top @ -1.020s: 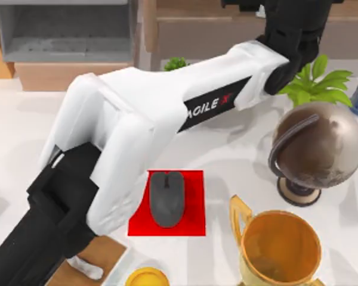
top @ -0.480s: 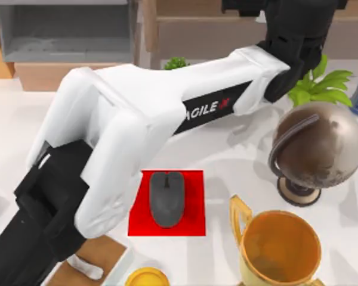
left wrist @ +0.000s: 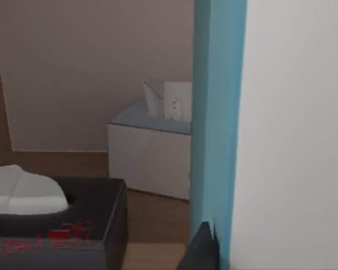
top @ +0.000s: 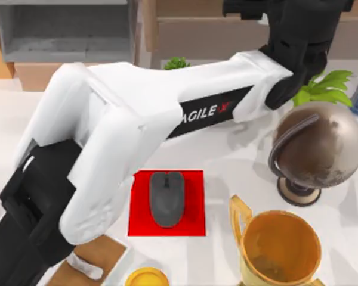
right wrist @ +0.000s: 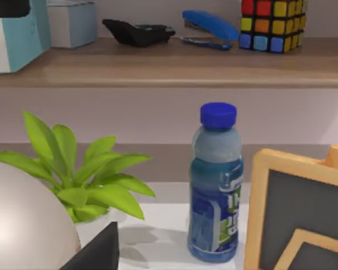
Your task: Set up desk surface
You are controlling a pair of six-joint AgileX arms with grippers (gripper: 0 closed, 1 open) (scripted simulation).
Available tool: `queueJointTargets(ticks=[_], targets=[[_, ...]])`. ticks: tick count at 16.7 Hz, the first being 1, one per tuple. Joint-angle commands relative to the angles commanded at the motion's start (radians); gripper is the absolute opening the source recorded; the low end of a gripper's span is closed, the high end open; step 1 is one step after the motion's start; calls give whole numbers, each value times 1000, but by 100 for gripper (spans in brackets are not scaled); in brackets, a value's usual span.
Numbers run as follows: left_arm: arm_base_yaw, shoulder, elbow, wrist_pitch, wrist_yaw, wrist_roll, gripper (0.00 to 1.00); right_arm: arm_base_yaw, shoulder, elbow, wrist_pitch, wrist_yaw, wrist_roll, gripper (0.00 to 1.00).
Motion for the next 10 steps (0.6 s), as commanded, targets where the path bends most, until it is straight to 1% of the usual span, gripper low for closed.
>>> queueJointTargets(ticks=[3, 5, 10], targets=[[-11, -19, -29, 20, -7, 5, 0, 0, 0, 0, 0, 0, 0, 100], [-31, -57, -97, 62, -21, 18, 0, 0, 0, 0, 0, 0, 0, 100], [-78, -232, -410, 217, -44, 109, 0, 0, 0, 0, 0, 0, 0, 100]])
